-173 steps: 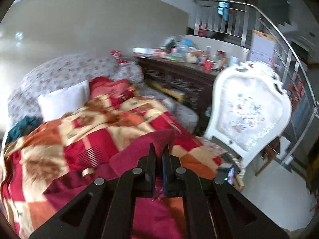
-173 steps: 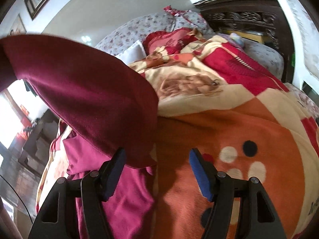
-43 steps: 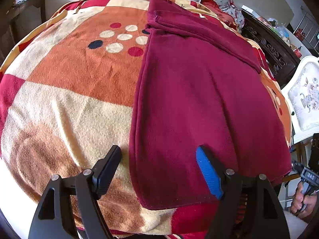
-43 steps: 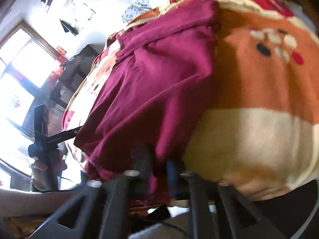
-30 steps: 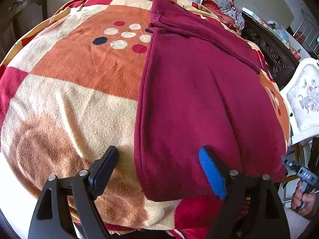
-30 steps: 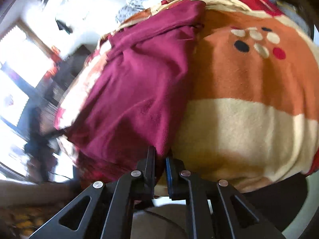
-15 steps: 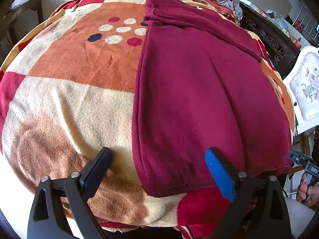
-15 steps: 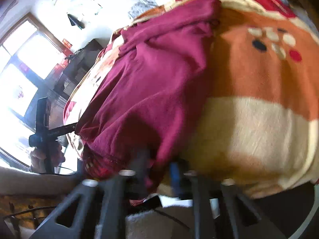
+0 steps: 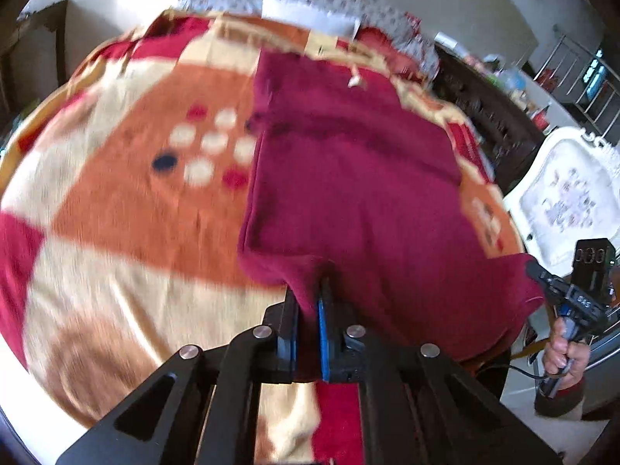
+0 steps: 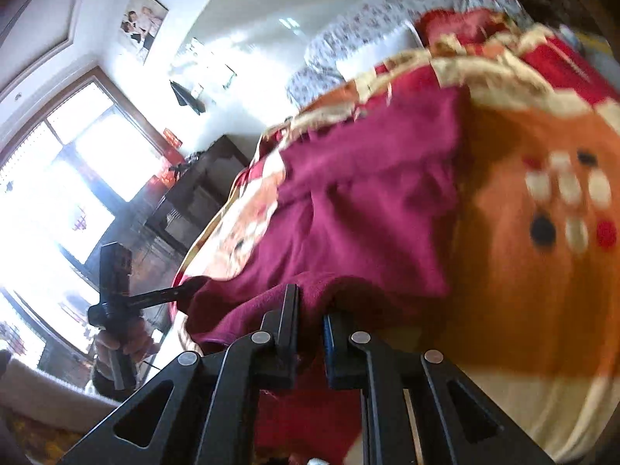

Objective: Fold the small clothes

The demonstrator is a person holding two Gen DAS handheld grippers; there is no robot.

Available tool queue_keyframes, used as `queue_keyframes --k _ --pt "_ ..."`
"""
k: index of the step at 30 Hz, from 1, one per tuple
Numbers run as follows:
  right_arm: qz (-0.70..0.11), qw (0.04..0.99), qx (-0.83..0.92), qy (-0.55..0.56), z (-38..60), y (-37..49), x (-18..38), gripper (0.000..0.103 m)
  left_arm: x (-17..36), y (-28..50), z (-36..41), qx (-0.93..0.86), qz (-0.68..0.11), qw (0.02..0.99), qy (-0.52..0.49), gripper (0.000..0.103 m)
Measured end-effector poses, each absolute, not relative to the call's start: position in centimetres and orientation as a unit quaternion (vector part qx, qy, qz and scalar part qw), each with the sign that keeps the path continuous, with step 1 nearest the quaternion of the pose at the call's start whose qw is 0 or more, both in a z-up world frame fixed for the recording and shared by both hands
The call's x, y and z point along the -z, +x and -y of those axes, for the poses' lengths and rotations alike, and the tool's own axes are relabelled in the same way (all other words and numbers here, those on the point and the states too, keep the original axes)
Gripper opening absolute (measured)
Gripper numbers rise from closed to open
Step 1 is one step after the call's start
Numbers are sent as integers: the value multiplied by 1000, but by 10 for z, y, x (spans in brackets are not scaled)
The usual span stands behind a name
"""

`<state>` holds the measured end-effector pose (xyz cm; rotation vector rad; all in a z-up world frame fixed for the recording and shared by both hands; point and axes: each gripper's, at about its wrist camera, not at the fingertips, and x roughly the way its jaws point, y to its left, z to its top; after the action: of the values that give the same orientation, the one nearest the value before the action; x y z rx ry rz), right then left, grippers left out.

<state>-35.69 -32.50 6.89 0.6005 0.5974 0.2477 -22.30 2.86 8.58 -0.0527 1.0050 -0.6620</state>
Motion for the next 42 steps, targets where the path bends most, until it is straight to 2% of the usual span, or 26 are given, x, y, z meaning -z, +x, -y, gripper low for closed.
queue_keyframes --k 8,15,23,42 --pt "-260 917 -101 286 347 -306 -97 11 -123 -165 -7 306 -429 849 -27 8" --pt "-253 925 -86 269 355 -288 -112 11 -135 -129 17 290 -409 865 -4 8" --pt "-257 927 -71 263 360 -277 -114 11 -133 -125 39 274 -389 879 34 8" --pt "-279 923 -56 259 358 -280 -106 11 -126 -124 43 274 -393 877 32 8"
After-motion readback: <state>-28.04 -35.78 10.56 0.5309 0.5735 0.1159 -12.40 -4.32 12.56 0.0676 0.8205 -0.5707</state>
